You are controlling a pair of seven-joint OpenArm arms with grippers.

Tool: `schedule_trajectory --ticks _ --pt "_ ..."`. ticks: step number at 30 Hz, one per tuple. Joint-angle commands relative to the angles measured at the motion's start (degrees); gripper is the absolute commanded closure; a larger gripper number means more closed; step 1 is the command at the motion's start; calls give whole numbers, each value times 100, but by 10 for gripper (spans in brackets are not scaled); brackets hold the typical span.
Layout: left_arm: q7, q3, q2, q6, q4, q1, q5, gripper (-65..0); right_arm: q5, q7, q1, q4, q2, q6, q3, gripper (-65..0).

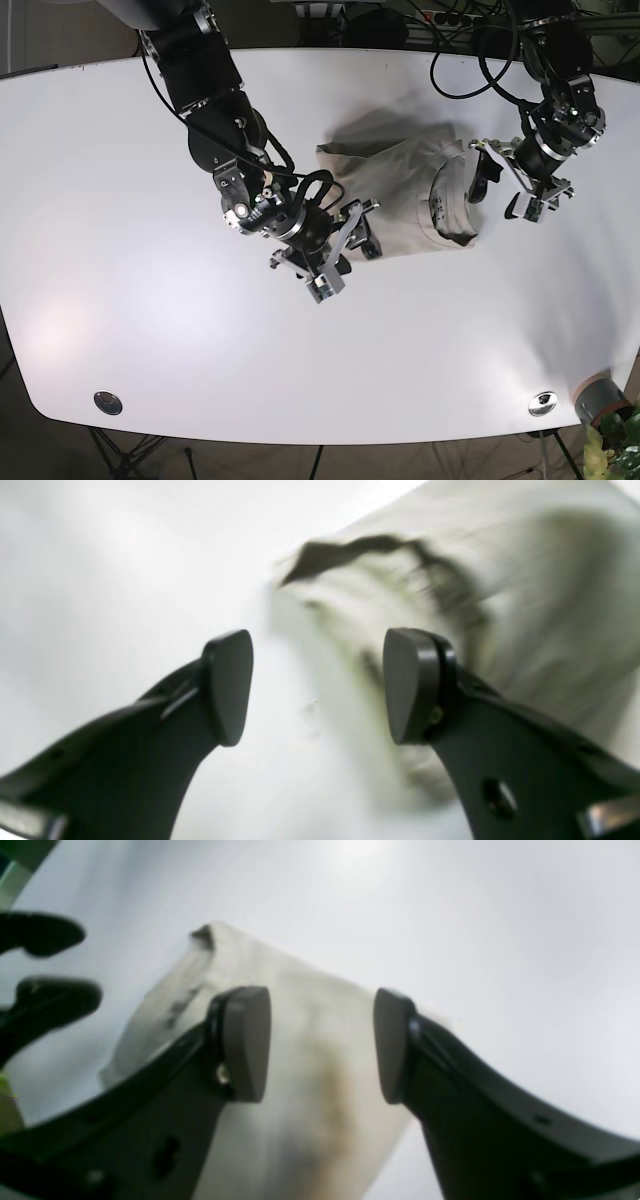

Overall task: Fold the T-shirt properly
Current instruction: 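Grasp the folded beige bundle's sides with both grippers, then push the beige bundle with the left gripper toward the table edge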

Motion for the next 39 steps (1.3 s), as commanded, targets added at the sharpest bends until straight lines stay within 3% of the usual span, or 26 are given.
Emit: schedule_trajectory --ticks 1,5,7,21,29,39 --pt "-144 43 137 -6 266 58 -90 -383 75 156 332 -210 -12 68 173 -225" --pt "-144 342 296 -6 275 93 -82 -383 75 174 763 -948 -3 77 191 -105" --pt "-135 403 304 -6 266 181 -82 -383 75 174 869 -1239 -12 77 182 -78" --pt "-179 421 102 -6 -675 454 -90 -383 75 1369 886 -2478 15 85 -12 -76" --pt "-188 439 85 -6 -1290 76 -90 -383 75 1528 781 -2619 23 85 -126 -75" --pt "-188 456 -302 -6 -2257 -953 -82 -383 111 1686 605 -2557 481 85 -117 -75"
